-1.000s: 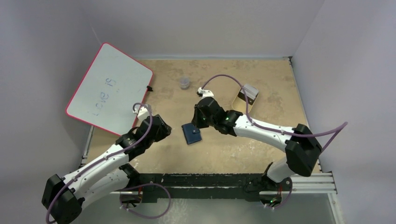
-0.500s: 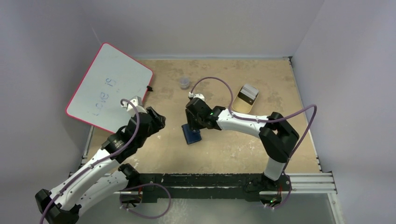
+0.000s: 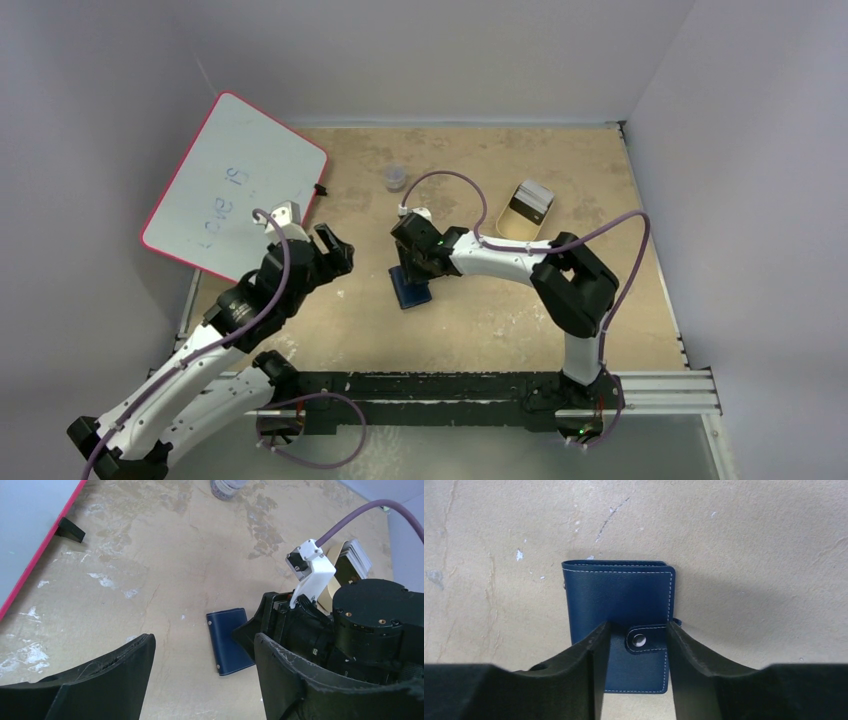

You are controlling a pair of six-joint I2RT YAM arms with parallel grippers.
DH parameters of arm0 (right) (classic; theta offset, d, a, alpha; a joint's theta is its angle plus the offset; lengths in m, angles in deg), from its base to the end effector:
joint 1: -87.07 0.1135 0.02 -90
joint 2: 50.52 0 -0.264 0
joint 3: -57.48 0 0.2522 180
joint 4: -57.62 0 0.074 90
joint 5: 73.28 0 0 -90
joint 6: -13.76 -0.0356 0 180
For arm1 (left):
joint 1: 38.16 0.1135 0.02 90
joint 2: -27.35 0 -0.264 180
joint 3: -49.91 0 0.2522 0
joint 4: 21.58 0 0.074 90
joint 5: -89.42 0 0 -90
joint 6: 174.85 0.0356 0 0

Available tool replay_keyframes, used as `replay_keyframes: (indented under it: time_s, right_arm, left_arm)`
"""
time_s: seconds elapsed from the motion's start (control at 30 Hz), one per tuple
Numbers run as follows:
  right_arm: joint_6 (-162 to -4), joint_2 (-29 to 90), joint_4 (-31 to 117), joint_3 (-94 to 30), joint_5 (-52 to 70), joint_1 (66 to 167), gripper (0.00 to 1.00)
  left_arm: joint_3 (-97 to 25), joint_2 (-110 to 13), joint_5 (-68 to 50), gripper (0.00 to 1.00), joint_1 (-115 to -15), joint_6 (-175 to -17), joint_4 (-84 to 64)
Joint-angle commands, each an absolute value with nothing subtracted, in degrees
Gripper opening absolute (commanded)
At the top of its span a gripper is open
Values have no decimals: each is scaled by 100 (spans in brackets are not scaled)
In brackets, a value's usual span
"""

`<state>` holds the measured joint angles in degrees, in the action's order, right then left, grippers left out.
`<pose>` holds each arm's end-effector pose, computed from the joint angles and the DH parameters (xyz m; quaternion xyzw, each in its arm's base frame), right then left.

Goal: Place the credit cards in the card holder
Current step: Open the card holder at the center of the board.

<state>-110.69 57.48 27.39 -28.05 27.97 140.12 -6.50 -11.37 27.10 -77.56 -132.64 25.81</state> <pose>0.2464 0.3160 0.1815 -0.1214 0.9356 0.1530 0.2941 0.1233 -0.0799 0.3030 -0.1812 0.8286 -0.1865 0.4958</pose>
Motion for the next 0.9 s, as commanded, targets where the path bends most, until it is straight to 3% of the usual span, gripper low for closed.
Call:
replay_keyframes:
  time_s: [0.0, 0.13, 0.37, 0.57, 0.87]
  right_arm:
    - [-11131, 5802, 2386, -2983, 3017, 14013, 44]
    - [-11167, 5760, 2252, -2976, 2991, 14009, 41]
    - [-11270, 5691, 2070, -3034, 3133, 14012, 26]
    - [-11373, 5450, 1998, -2896, 3210, 14010, 1]
    - [-11308, 4931, 2501, -2326, 3312, 13989, 0]
  left_arm:
    - [-838, -1090, 2623, 73, -7733, -13164, 2660]
    - [-801, -1054, 2596, 75, -7730, -13202, 2638]
    - [-779, -1138, 2507, 75, -7736, -13180, 2546]
    - [-842, -1272, 2396, 73, -7733, -13303, 2672]
    - [-405, -1569, 1891, 72, -7733, -13875, 2405]
